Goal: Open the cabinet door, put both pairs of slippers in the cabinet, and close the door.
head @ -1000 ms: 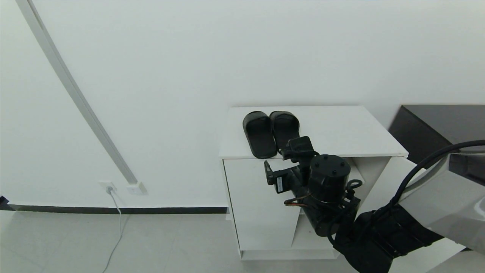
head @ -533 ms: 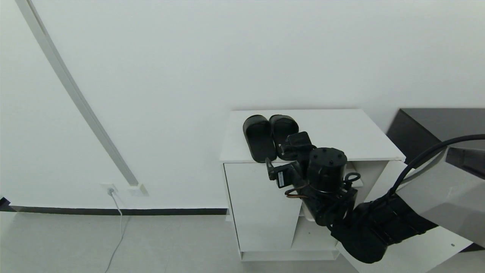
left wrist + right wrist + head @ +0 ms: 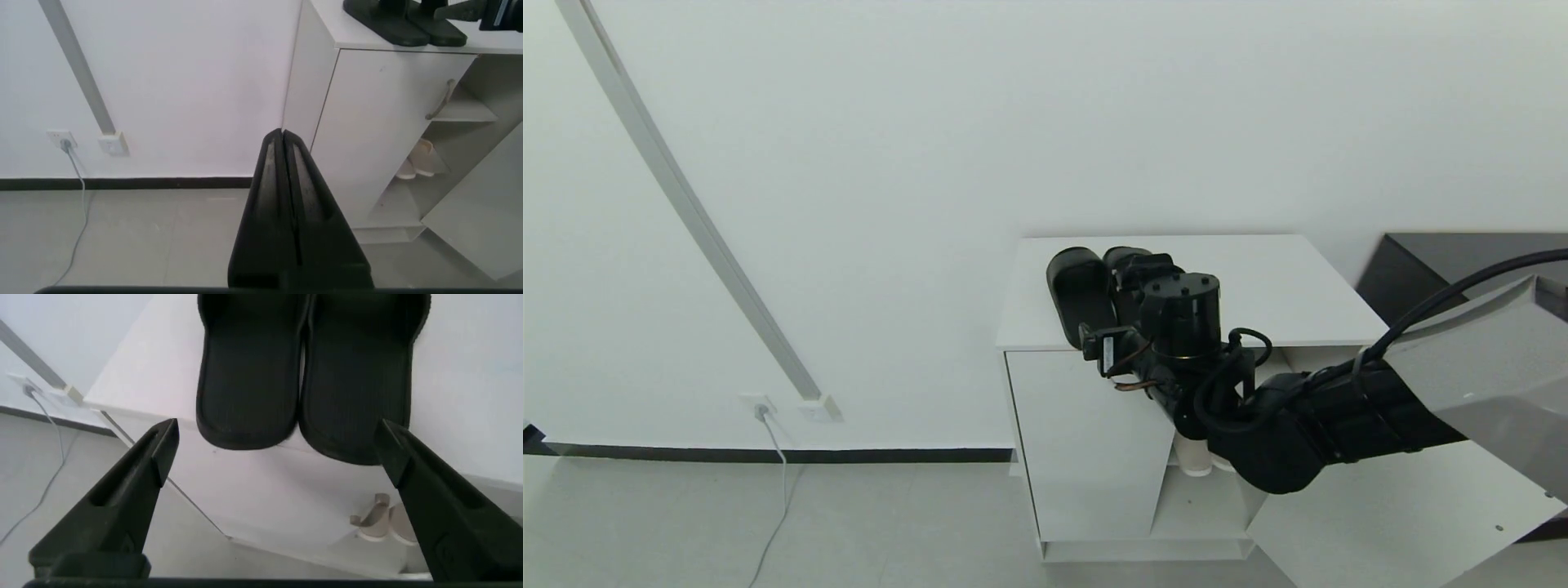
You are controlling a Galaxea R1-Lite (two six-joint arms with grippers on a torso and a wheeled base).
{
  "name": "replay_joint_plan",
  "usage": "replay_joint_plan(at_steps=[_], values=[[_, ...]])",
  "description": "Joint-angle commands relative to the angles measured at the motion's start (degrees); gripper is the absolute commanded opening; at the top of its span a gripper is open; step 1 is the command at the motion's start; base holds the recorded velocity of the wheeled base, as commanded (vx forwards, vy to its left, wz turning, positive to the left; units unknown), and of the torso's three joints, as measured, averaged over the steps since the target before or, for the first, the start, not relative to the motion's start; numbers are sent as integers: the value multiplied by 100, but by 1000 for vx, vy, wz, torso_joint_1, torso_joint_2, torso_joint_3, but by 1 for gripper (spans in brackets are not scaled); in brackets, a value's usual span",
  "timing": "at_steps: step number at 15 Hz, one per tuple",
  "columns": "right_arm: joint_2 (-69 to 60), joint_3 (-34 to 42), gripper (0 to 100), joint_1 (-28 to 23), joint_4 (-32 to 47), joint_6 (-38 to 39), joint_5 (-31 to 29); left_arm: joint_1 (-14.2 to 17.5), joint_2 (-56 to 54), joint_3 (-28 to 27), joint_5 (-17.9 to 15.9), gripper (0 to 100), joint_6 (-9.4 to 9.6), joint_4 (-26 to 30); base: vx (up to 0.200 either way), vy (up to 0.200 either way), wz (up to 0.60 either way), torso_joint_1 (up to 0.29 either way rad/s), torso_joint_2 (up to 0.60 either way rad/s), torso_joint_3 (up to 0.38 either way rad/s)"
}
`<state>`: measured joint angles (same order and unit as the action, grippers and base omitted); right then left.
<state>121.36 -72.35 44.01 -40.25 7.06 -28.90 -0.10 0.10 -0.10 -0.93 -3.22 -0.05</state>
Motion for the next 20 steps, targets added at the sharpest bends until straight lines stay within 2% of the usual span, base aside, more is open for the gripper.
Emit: replay_joint_plan(at_steps=[1, 12, 14, 20], values=[[2, -7, 100, 3, -9, 6, -10, 1, 8, 1, -4, 0, -3, -4, 0, 0, 0, 0, 0, 0], [318, 11, 100, -6, -158, -3, -107, 1, 8, 1, -4, 0, -12, -4, 200, 0, 0, 2, -1, 3], [573, -42, 100, -33, -422, -38, -98, 1, 8, 1, 5, 0, -21, -4, 0, 0, 0, 0, 0, 0], [1083, -701, 100, -235, -440, -82, -54, 1, 8, 1, 5, 0, -21, -4, 0, 0, 0, 0, 0, 0]])
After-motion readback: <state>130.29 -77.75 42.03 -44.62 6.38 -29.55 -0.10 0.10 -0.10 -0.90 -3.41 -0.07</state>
